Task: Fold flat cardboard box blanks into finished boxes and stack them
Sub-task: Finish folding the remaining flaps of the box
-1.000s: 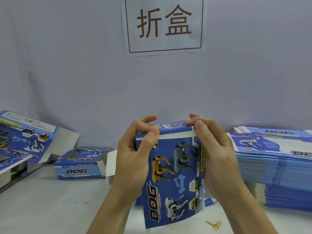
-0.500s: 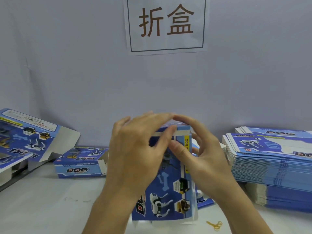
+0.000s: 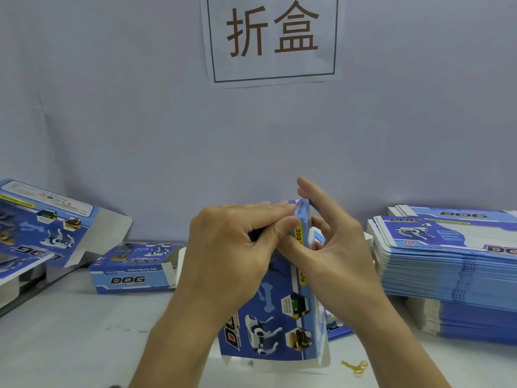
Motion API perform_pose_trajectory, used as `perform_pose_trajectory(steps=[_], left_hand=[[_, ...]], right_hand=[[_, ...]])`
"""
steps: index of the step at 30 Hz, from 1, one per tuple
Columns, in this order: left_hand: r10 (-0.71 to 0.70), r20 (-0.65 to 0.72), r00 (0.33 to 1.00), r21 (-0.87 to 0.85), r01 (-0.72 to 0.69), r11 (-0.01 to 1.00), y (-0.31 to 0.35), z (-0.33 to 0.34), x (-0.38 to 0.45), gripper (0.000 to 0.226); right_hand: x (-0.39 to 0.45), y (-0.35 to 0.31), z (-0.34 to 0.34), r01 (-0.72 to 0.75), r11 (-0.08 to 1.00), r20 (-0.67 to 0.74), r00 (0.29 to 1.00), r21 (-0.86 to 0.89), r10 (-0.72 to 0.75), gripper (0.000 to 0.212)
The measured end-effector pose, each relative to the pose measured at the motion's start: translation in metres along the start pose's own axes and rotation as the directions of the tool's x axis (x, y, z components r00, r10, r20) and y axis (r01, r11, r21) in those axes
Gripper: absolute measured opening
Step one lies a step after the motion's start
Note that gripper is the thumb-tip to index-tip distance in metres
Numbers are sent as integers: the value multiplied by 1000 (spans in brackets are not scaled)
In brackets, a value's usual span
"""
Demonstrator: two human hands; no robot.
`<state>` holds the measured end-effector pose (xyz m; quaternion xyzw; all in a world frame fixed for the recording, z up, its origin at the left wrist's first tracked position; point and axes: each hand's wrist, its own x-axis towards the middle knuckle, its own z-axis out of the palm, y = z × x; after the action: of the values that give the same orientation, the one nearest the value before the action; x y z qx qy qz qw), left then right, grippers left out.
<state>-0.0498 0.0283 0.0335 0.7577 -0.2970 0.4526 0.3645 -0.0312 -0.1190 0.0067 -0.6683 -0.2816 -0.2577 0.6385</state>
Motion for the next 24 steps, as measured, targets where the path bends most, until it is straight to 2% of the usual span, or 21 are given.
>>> perform_pose_trajectory(steps=[7,13,16,17,18,20,21,24], left_hand=[[5,58,998,7,-5,1000,-5,0,-2,31],[7,201,979,10,-9,1000,-12,-7,0,41],[-76,271,960,172,29,985,-26,-22,-1,62],[-123,289,949,158,79,984,-30,-26,-1,63],[-164,289,943,69,150,986,-33,-29,-1,59],[-197,223,955,-127,228,965,-37,-25,-4,50],[-198,159,967,-165,224,960,-39,-21,-5,48],[-275,-39,961,-278,254,926,-49,-10,-9,44]], right_hand=[[0,5,0,-48,998,-74,996,51,52,94],[0,5,-2,-67,993,-84,994,98,76,94],[0,5,-6,-75,988,-45,996,132,82,91],[1,4,-8,-67,989,-44,996,132,73,90],[1,3,-9,-49,991,-52,997,126,56,88],[2,-1,-7,-3,995,-90,996,103,12,83],[2,-3,-5,24,998,-116,993,56,-17,80],[2,-6,-5,108,968,-224,961,-228,-160,66]])
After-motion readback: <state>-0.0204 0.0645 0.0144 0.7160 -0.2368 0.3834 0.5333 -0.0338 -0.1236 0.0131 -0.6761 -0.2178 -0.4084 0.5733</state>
